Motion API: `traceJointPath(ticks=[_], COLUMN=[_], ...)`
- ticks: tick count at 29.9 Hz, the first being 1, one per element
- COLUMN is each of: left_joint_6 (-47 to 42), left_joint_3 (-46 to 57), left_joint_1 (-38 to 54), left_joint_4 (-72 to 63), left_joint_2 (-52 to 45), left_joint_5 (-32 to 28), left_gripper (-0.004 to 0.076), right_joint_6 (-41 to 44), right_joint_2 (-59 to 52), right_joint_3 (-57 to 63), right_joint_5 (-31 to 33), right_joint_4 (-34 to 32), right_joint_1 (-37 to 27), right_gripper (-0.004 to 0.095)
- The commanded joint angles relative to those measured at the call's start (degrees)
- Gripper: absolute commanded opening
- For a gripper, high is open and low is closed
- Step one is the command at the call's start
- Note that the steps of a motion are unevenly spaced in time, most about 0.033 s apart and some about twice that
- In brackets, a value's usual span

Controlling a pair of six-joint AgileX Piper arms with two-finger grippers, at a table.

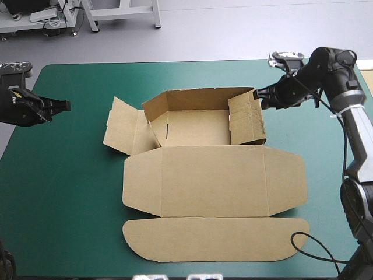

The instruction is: Fold the box

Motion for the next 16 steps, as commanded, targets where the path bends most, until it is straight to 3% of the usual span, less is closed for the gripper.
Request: traceJointPath(ticks=[1,16], left_joint_6=[-0.1,-0.1], left_joint_3=[-1.8,-1.8], left_joint_1=[0.3,0.3], left_joint_4=[-1.1,-4.0], left_joint_2=[-1.7,-1.7], left_joint_5=[-2.2,-2.5], left_gripper=[-0.0009,-0.0009], right_joint_6=[-4.6,-11.5], right_joint_2=[-2.9,7.9], right_joint_3=[4.0,5.7], right_joint_5=[-5.8,-7.4], right_joint_4=[4.3,11.3], right_joint_1=[0.0,0.0], right_gripper=[0.0416,0.0393])
